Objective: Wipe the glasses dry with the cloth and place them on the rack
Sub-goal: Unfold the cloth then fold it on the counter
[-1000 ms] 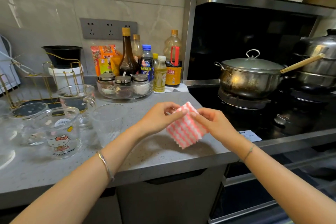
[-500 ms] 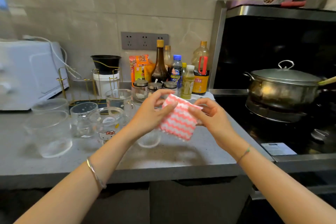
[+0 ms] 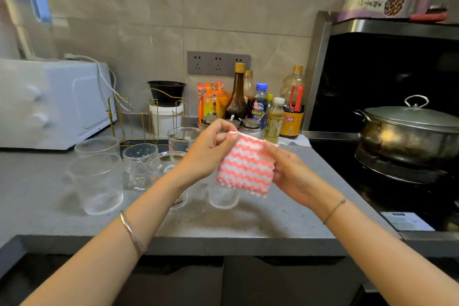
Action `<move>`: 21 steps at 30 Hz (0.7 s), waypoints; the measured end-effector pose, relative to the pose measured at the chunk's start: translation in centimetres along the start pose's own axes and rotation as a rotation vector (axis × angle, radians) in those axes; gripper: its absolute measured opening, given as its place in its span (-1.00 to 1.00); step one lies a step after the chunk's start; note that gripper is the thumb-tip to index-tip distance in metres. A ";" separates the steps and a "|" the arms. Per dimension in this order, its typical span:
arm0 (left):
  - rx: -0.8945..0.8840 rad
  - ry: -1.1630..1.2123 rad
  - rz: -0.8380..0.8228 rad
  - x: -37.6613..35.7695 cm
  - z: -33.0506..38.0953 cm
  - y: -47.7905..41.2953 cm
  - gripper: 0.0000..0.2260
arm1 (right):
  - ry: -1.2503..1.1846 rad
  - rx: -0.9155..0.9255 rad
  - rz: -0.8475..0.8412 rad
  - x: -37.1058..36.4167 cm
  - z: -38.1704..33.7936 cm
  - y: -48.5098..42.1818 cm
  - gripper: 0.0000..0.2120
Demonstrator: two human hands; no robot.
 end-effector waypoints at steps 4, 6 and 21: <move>0.036 -0.051 -0.011 0.3 -0.6 -0.7 -0.95 | -0.057 -0.089 -0.109 -1.4 1.7 -0.3 -0.73; 0.044 -0.059 0.009 0.6 -0.9 -1.0 -0.88 | -0.048 -0.068 -0.061 -1.0 1.7 -1.0 -0.76; 0.134 -0.479 0.108 -1.0 -4.9 2.1 -0.14 | -0.153 0.053 0.146 3.7 2.1 -2.2 -0.82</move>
Point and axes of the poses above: each hand's wrist, its own y-axis away from the middle knuckle, its own x-axis out of the back of the hand, z = x × y, the point moved 7 cm from there along -y, towards the middle knuckle, and after that the axes turned 1 degree about x, right-handed, at the moved point
